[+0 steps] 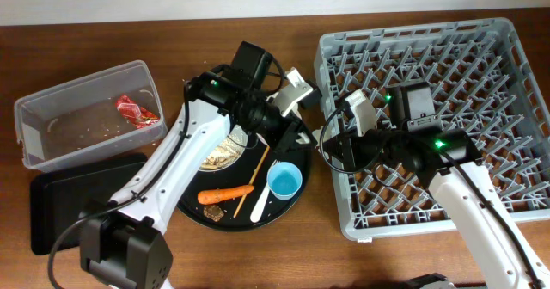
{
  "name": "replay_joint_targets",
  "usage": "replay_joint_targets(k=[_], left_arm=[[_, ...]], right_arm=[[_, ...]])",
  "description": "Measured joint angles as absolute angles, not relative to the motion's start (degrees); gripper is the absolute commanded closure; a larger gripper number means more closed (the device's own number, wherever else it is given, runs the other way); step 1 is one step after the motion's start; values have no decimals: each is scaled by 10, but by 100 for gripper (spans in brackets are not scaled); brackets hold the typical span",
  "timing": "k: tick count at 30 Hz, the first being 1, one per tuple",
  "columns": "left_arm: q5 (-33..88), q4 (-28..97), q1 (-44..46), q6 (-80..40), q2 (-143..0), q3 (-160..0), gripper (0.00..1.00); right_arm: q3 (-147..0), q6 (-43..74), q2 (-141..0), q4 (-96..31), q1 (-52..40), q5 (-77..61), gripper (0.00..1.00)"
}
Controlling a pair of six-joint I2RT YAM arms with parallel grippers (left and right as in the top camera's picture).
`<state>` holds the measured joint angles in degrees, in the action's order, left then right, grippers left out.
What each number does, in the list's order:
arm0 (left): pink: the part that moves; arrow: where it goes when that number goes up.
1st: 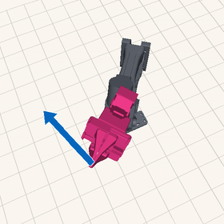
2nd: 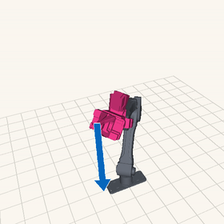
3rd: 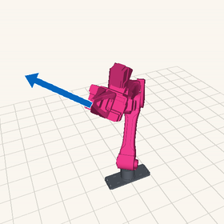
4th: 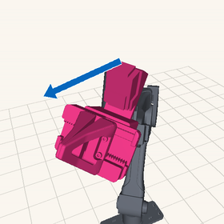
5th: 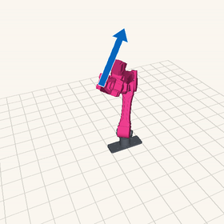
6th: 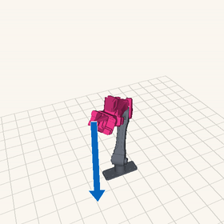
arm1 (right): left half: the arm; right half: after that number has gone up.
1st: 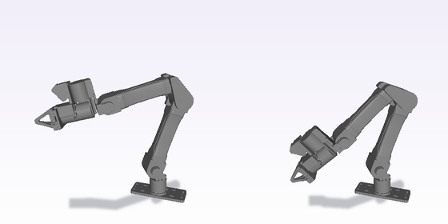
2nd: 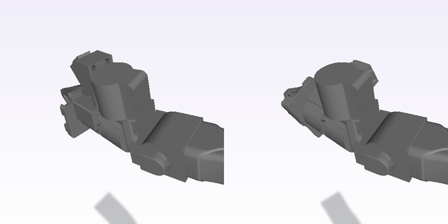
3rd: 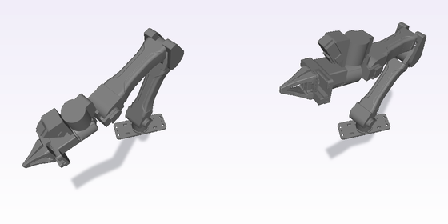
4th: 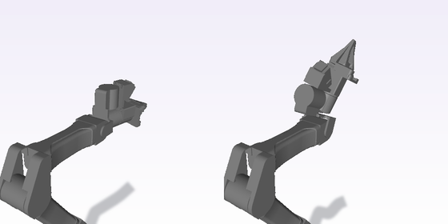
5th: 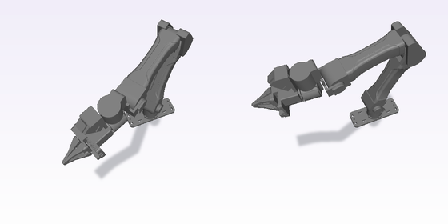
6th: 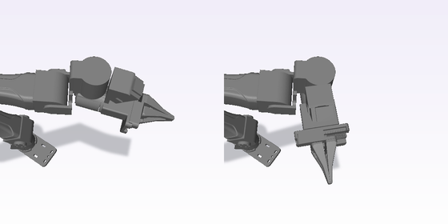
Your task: Sort waste into correct bins and load items into the dishwasher rack
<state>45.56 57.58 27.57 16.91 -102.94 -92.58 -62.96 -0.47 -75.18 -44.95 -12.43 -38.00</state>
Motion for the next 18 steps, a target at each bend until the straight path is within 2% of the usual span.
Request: replay_joint_targets(k=[1,2,8,18], left_arm=[[456,576,276,169,-1029,-926,50],[455,578,276,169,-1029,-926,49],[410,621,276,169,-1029,-926,49],[400,614,276,169,-1029,-926,50]], right_arm=[[-630,-5,-752,-445,-124,-380,96],[-630,-5,-752,-442,-124,-380,96],[-630,-5,-752,-432,-124,-379,96],[-630,-5,-752,-432,-124,-380,96]])
